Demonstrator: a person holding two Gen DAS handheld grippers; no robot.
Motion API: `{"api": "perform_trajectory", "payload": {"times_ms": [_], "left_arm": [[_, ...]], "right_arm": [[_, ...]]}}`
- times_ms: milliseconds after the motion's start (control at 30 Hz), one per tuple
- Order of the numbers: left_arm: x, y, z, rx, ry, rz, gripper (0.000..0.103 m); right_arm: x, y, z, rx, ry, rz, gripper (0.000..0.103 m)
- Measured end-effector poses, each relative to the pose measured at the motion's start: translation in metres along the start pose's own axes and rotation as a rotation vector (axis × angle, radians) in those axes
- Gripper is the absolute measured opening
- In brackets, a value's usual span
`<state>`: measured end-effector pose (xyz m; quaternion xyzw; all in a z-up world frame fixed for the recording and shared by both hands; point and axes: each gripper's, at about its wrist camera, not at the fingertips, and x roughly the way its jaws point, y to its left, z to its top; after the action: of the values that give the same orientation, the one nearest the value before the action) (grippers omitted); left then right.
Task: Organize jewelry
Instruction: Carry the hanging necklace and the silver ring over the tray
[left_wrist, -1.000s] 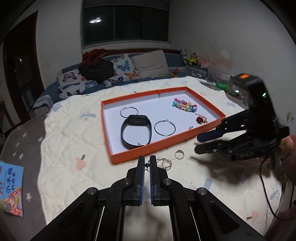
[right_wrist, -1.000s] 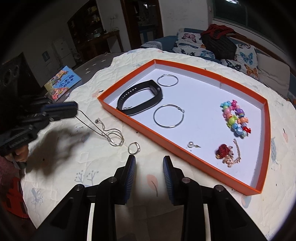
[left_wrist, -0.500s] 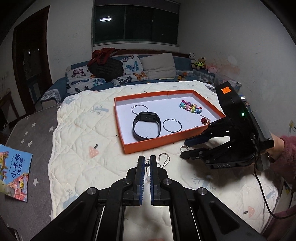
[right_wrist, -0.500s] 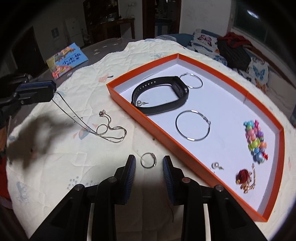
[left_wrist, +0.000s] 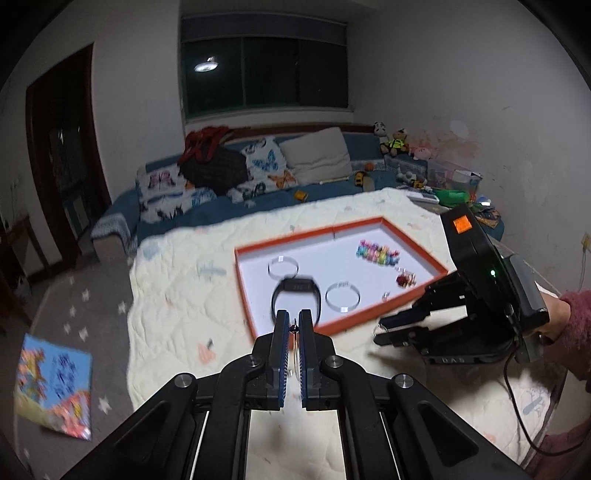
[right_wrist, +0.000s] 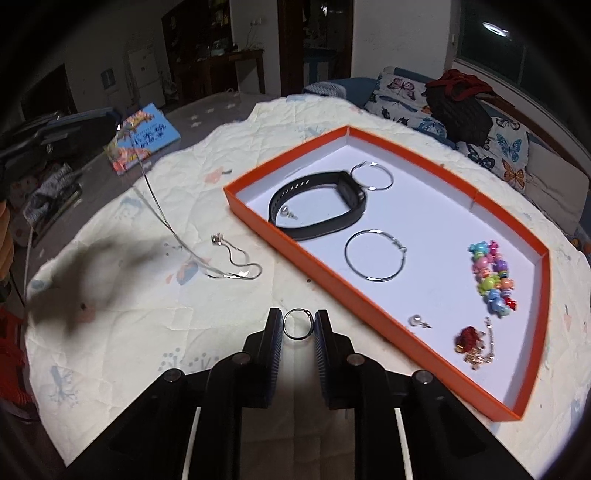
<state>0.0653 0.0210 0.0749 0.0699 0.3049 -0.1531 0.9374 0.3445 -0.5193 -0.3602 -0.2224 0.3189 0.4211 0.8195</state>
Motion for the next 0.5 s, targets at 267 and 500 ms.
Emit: {"api": "perform_trajectory", "payload": {"times_ms": [267, 500], "left_arm": [[-0.021, -0.004, 0.065, 0.047, -0.079, 0.018, 0.004], [-0.031, -0.005, 0.129, 0.086, -0.148, 0.038, 0.004]], "right_arm": [[-0.028, -0.015, 0.006, 0.053, -0.07, -0.023, 0.02], [-0.042, -0.031, 0.015, 0.097, -0.127, -0.043, 0.02]]}}
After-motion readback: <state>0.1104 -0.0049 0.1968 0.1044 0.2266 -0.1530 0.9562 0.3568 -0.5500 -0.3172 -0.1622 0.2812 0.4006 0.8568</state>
